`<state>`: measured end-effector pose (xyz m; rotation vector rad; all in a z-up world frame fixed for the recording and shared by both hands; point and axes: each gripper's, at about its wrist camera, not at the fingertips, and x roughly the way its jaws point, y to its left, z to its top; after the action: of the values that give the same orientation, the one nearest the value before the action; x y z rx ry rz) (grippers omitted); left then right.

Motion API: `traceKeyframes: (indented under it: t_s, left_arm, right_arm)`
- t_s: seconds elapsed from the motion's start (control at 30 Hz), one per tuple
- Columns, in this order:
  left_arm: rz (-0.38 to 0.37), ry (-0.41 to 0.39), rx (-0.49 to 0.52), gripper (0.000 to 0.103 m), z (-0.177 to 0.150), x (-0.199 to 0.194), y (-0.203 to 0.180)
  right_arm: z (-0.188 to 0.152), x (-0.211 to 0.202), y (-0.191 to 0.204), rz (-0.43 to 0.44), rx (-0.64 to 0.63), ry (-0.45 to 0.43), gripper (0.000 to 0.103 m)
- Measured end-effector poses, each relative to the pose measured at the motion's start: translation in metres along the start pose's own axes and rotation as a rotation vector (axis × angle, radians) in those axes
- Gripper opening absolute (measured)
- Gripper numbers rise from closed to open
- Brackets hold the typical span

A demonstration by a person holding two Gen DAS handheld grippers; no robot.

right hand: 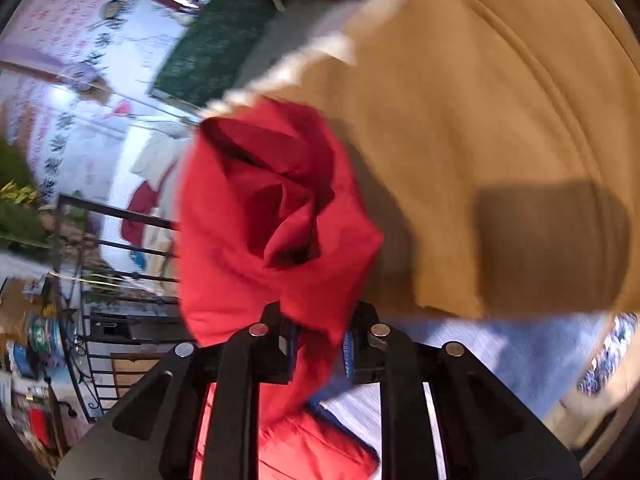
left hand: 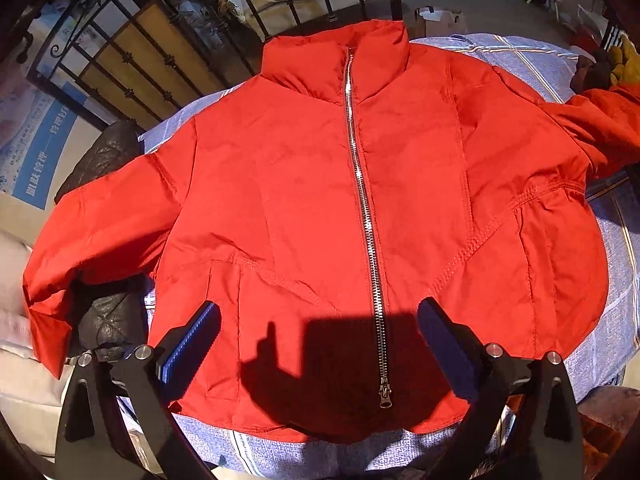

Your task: Fold large clothes

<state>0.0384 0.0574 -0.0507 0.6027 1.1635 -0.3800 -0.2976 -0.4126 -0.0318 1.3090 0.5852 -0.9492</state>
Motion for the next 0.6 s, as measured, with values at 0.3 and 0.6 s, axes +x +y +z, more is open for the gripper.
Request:
traceKeyframes:
  t_s: [0.3, 0.6]
  left_arm:
    - [0.001, -0.033, 0.070, 0.097, 0.003, -0.010, -0.022]
    - [0.032, -0.028, 0.004, 0.097, -0.010, -0.011, -0.004]
  right_arm:
    - [-0.003, -0.068, 0.034, -0.179, -0.190, -0.250, 0.037]
    - [-0.058, -0.063, 0.148, -0.040, -0.698, -0.226, 0.069]
